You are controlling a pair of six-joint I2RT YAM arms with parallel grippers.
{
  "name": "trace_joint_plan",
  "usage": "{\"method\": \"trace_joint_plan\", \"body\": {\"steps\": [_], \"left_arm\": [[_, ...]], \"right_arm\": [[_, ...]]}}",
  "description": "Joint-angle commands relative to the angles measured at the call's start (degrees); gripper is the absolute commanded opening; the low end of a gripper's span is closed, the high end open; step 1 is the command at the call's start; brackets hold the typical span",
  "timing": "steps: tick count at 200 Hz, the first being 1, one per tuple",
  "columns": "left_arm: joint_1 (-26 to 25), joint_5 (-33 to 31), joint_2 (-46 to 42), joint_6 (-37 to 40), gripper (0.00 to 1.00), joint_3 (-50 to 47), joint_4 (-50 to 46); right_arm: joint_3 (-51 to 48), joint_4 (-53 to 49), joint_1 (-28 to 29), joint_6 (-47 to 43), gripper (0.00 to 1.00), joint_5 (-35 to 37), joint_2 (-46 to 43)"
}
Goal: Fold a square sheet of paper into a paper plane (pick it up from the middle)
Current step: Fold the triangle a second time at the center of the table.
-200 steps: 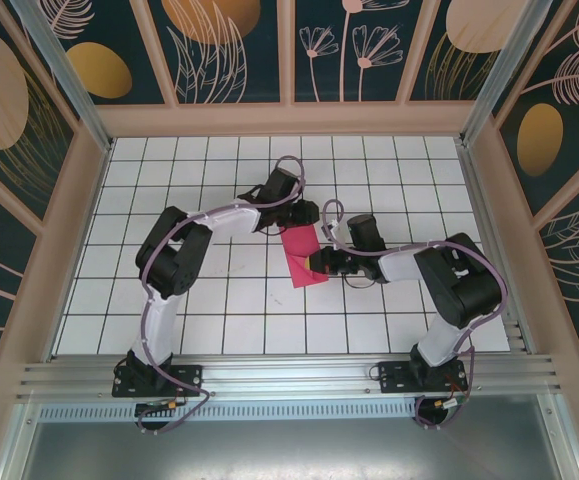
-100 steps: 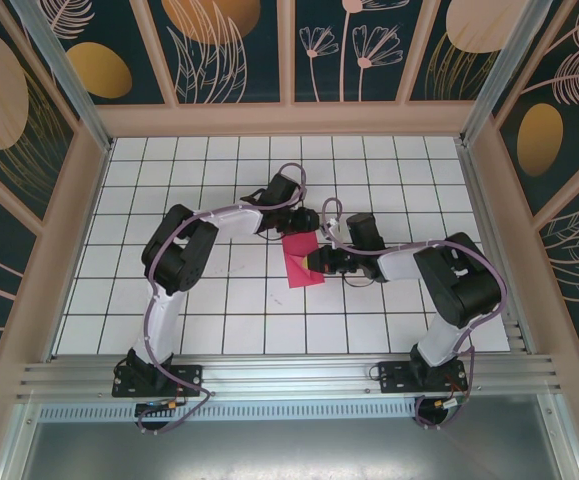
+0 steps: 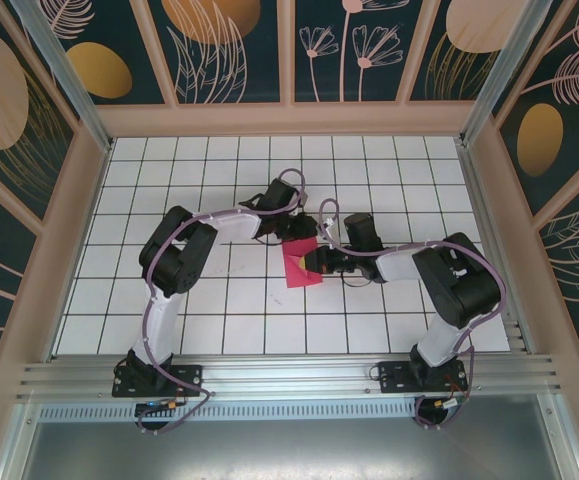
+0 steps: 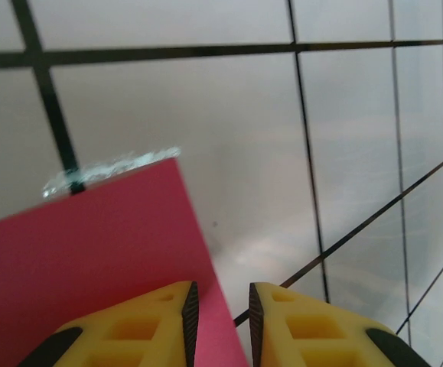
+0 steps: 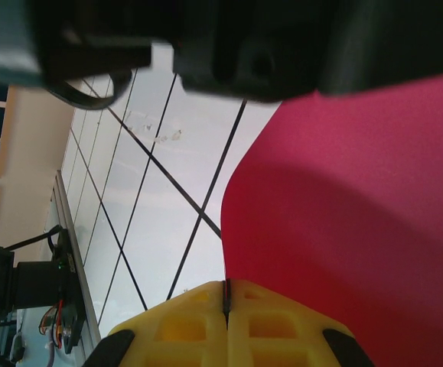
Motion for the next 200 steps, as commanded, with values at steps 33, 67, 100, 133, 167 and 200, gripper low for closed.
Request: {"method": "trace_joint_plan", "body": {"steps": [33, 67, 100, 133, 167, 200], "left_arm": [[-0.19, -2.2, 0.64, 1.34, 0.26, -1.08, -2.03], [-0.15, -3.42, 1.28, 3.55, 0.25, -0.07, -4.01], [-0.15, -4.54, 1.93, 5.28, 0.24, 1.42, -5.77], [-0.18, -4.88, 2.31, 6.11, 0.24, 2.19, -6.65], [-0.21, -4.45, 2.81, 7.06, 0.24, 3.68, -7.43], [-0.21, -4.97, 3.98, 9.38, 0.24, 5.76, -9.82]], "right_arm": [[1.93, -2.0, -1.6, -1.51, 0.0, 0.57, 0.69], [4.07, -7.2, -2.87, -5.15, 0.0, 0.32, 1.29], [4.55, -8.97, -4.49, -7.4, 0.0, -0.37, 2.2], [5.14, -9.05, -6.09, -8.38, 0.01, -1.3, 3.84], [6.45, -9.39, -6.67, -9.47, 0.01, -2.3, 5.74], [8.19, -10.1, -6.74, -10.84, 0.01, -4.35, 6.88]]}}
